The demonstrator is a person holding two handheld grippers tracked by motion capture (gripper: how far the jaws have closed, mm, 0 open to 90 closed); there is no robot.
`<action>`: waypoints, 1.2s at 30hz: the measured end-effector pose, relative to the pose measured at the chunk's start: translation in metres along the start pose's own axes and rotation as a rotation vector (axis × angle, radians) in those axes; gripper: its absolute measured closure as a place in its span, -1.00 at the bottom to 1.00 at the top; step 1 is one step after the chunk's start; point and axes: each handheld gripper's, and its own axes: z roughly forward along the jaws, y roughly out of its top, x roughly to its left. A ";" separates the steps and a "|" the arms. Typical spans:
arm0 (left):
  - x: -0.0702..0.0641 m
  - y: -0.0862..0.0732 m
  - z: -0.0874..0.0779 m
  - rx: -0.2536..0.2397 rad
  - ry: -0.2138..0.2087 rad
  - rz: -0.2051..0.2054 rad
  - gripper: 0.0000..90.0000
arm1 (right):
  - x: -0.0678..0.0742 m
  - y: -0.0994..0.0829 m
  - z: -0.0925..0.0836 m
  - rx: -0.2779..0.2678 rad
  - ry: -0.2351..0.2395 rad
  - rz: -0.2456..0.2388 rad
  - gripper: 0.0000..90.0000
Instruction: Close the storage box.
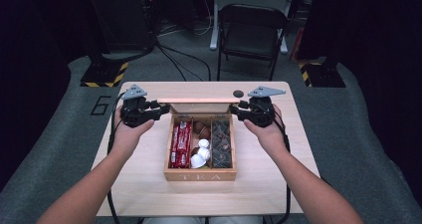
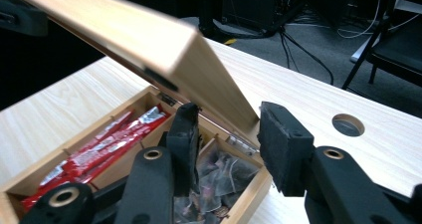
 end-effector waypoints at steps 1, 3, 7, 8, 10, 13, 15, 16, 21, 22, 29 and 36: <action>-0.001 0.000 -0.002 -0.001 -0.001 0.003 0.29 | 0.001 0.000 -0.002 -0.003 -0.002 -0.004 0.32; -0.003 -0.002 -0.005 -0.007 -0.004 0.008 0.29 | 0.005 0.000 -0.006 -0.006 -0.002 -0.016 0.31; -0.005 -0.006 -0.010 -0.003 -0.022 0.009 0.29 | 0.010 -0.003 -0.013 -0.018 0.001 -0.014 0.31; -0.006 -0.007 -0.011 0.000 -0.023 0.010 0.29 | 0.011 -0.004 -0.014 -0.020 0.002 -0.024 0.31; -0.008 -0.010 -0.013 0.001 -0.028 0.007 0.28 | 0.014 -0.008 -0.017 -0.020 0.003 -0.026 0.31; -0.010 -0.014 -0.016 0.004 -0.036 0.007 0.27 | 0.016 -0.011 -0.020 -0.021 0.006 -0.026 0.31; -0.013 -0.016 -0.019 -0.004 -0.037 0.012 0.27 | 0.018 -0.013 -0.022 -0.018 0.012 -0.020 0.31; -0.014 -0.017 -0.020 -0.007 -0.040 0.006 0.27 | 0.018 -0.014 -0.023 -0.019 0.015 -0.021 0.31; -0.018 -0.023 -0.025 -0.010 -0.049 -0.015 0.28 | 0.024 -0.019 -0.029 -0.023 0.011 -0.016 0.31; -0.019 -0.025 -0.026 -0.008 -0.047 -0.015 0.28 | 0.025 -0.021 -0.029 -0.024 0.009 -0.023 0.31; -0.026 -0.038 -0.029 0.002 -0.037 -0.003 0.29 | 0.029 -0.036 -0.032 -0.022 0.031 0.005 0.29; -0.033 -0.049 -0.032 0.010 -0.025 0.011 0.30 | 0.033 -0.049 -0.034 -0.032 0.034 0.019 0.31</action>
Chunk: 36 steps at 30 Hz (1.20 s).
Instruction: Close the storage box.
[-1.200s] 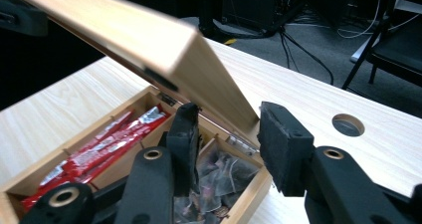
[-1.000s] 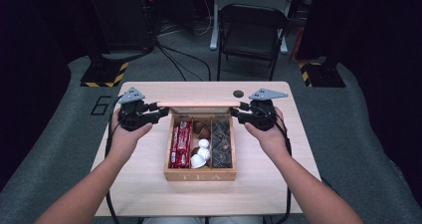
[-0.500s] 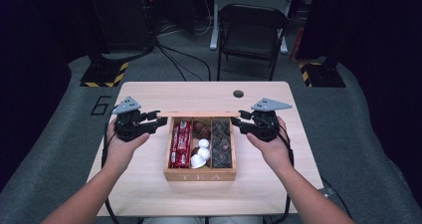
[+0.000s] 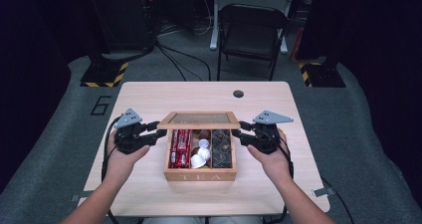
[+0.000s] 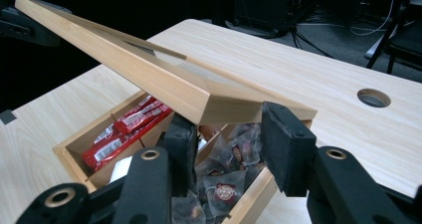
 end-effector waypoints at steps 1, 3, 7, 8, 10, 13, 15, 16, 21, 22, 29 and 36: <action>-0.001 -0.003 0.000 -0.001 0.000 0.000 0.30 | 0.000 -0.002 0.000 -0.002 -0.001 -0.002 0.32; -0.003 -0.007 0.000 -0.005 0.002 0.002 0.30 | 0.002 -0.006 -0.002 -0.001 0.001 0.000 0.33; -0.005 -0.018 -0.001 -0.007 -0.007 0.001 0.30 | 0.005 -0.014 -0.002 0.010 0.000 -0.010 0.33; -0.006 -0.021 0.000 -0.014 -0.003 0.001 0.30 | 0.006 -0.017 -0.002 0.014 -0.004 -0.017 0.33; -0.008 -0.025 0.000 -0.009 -0.002 0.002 0.30 | 0.008 -0.021 -0.002 0.016 -0.007 -0.036 0.33; -0.010 -0.031 0.000 -0.006 0.000 0.003 0.30 | 0.010 -0.026 -0.002 0.021 -0.008 -0.045 0.33; -0.012 -0.035 0.000 -0.008 0.003 -0.003 0.30 | 0.011 -0.031 -0.003 0.021 -0.008 -0.044 0.32; -0.013 -0.036 0.000 -0.005 0.002 0.001 0.30 | 0.011 -0.033 -0.003 0.020 -0.004 -0.039 0.32; -0.017 -0.045 0.001 0.002 0.013 0.008 0.30 | 0.014 -0.042 -0.003 0.019 0.003 -0.028 0.29; -0.018 -0.046 0.001 0.001 0.016 0.011 0.29 | 0.015 -0.044 -0.003 0.020 0.002 -0.027 0.29; -0.021 -0.057 0.002 0.012 0.013 0.013 0.29 | 0.019 -0.055 -0.005 0.013 0.002 -0.031 0.28; -0.024 -0.066 0.003 0.021 0.014 0.015 0.29 | 0.023 -0.066 -0.006 0.018 -0.003 -0.039 0.28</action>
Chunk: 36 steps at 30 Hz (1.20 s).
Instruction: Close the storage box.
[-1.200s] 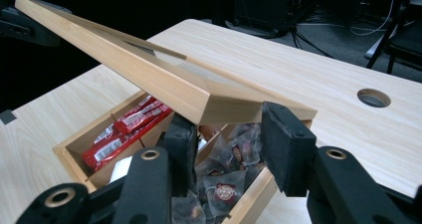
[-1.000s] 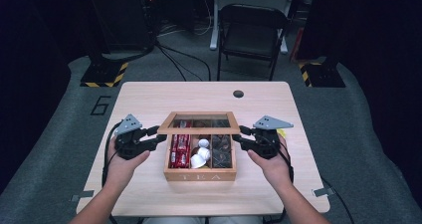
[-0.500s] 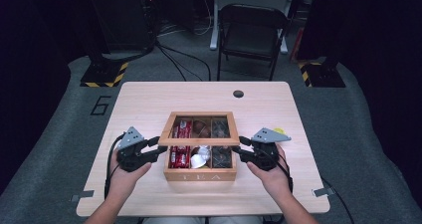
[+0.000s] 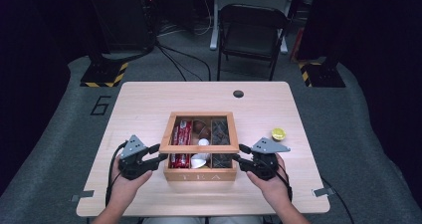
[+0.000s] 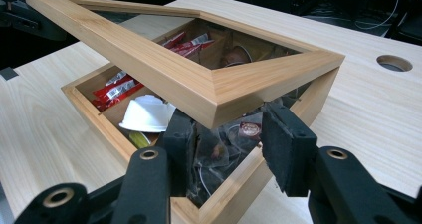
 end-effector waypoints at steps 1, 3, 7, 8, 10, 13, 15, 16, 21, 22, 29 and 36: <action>-0.001 -0.001 0.000 0.003 -0.006 -0.003 0.30 | 0.000 -0.001 0.001 -0.004 0.003 -0.003 0.28; -0.001 -0.004 0.002 0.000 -0.019 -0.014 0.30 | 0.001 -0.004 0.001 -0.001 0.003 0.003 0.28; -0.003 -0.008 0.003 -0.003 -0.025 -0.015 0.30 | 0.002 -0.008 0.001 -0.003 0.003 0.000 0.28; -0.004 -0.009 0.003 -0.003 -0.025 -0.019 0.30 | 0.002 -0.009 0.001 -0.003 0.004 -0.009 0.28; -0.004 -0.010 0.003 -0.001 -0.022 -0.013 0.30 | 0.003 -0.011 0.001 -0.003 0.001 -0.015 0.28; -0.006 -0.014 0.003 -0.010 -0.019 -0.008 0.30 | 0.004 -0.014 0.000 -0.008 0.005 -0.020 0.28; -0.006 -0.016 0.003 -0.007 -0.033 -0.019 0.30 | 0.004 -0.016 0.000 -0.009 0.008 -0.023 0.28; -0.006 -0.017 0.003 -0.006 -0.033 -0.011 0.30 | 0.005 -0.018 0.000 -0.007 0.005 -0.019 0.27; -0.008 -0.022 0.004 0.002 -0.030 -0.001 0.30 | 0.006 -0.022 0.001 0.010 0.010 -0.025 0.25; -0.008 -0.024 0.004 0.004 -0.031 -0.001 0.30 | 0.006 -0.023 0.002 0.012 0.013 -0.035 0.25; -0.011 -0.029 0.007 0.028 -0.034 -0.004 0.30 | 0.005 -0.027 0.004 0.048 0.034 -0.025 0.22; -0.012 -0.033 0.009 0.069 -0.043 -0.008 0.27 | 0.007 -0.031 0.005 0.086 0.048 -0.016 0.17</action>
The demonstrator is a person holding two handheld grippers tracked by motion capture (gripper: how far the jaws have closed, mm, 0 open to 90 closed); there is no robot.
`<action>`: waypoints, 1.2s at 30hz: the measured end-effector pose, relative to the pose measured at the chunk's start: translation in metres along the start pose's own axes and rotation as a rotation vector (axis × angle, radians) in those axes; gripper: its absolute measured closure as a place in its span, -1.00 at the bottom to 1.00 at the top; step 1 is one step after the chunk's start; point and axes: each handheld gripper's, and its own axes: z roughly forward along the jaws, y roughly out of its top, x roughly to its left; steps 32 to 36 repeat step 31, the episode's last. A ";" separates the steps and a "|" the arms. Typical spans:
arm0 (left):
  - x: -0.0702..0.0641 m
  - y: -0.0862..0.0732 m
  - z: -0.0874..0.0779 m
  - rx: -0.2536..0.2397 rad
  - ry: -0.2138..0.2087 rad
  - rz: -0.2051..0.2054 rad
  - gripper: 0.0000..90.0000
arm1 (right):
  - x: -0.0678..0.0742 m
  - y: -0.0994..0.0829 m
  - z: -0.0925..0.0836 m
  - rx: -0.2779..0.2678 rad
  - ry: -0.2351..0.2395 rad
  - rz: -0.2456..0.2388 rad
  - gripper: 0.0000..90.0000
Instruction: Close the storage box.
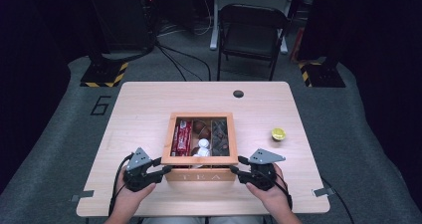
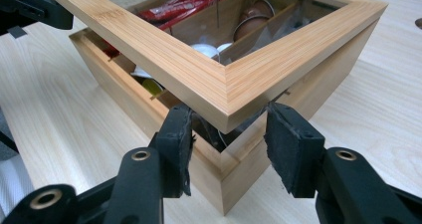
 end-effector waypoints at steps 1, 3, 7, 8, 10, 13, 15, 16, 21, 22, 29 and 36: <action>0.000 0.000 0.000 0.000 0.003 -0.001 0.27 | 0.000 0.000 0.000 0.005 0.002 0.000 0.16; 0.000 -0.001 0.001 -0.001 0.007 0.000 0.27 | 0.001 0.000 0.001 0.011 0.000 0.000 0.15; 0.000 -0.003 0.003 0.022 -0.014 -0.017 0.27 | 0.001 -0.001 0.002 0.025 0.011 0.019 0.14; 0.000 -0.005 0.003 0.030 -0.016 -0.018 0.27 | 0.000 -0.002 0.002 0.034 0.019 0.015 0.14; 0.000 -0.006 0.003 0.029 -0.012 -0.015 0.26 | 0.001 -0.005 0.001 0.035 0.022 0.020 0.13; -0.001 -0.006 0.003 0.036 0.001 0.004 0.25 | 0.002 -0.006 -0.003 0.022 0.020 0.025 0.13; -0.002 -0.007 0.004 0.054 0.015 0.024 0.25 | 0.003 -0.007 -0.003 0.010 0.018 0.025 0.13; -0.003 -0.008 0.005 0.062 0.022 0.029 0.24 | 0.003 -0.007 -0.002 0.005 0.016 0.026 0.13; -0.002 -0.009 0.005 0.079 0.021 0.036 0.23 | 0.004 -0.008 -0.001 0.006 0.013 0.016 0.10; -0.003 -0.010 0.005 0.079 0.021 0.028 0.21 | 0.004 -0.009 -0.001 0.006 0.012 0.012 0.08; -0.001 -0.015 -0.002 0.074 0.010 -0.011 -0.05 | 0.002 -0.009 -0.005 -0.006 0.007 0.020 -0.01; 0.000 -0.015 -0.005 0.072 0.006 -0.010 -0.07 | 0.002 -0.011 -0.006 -0.007 -0.002 0.022 -0.03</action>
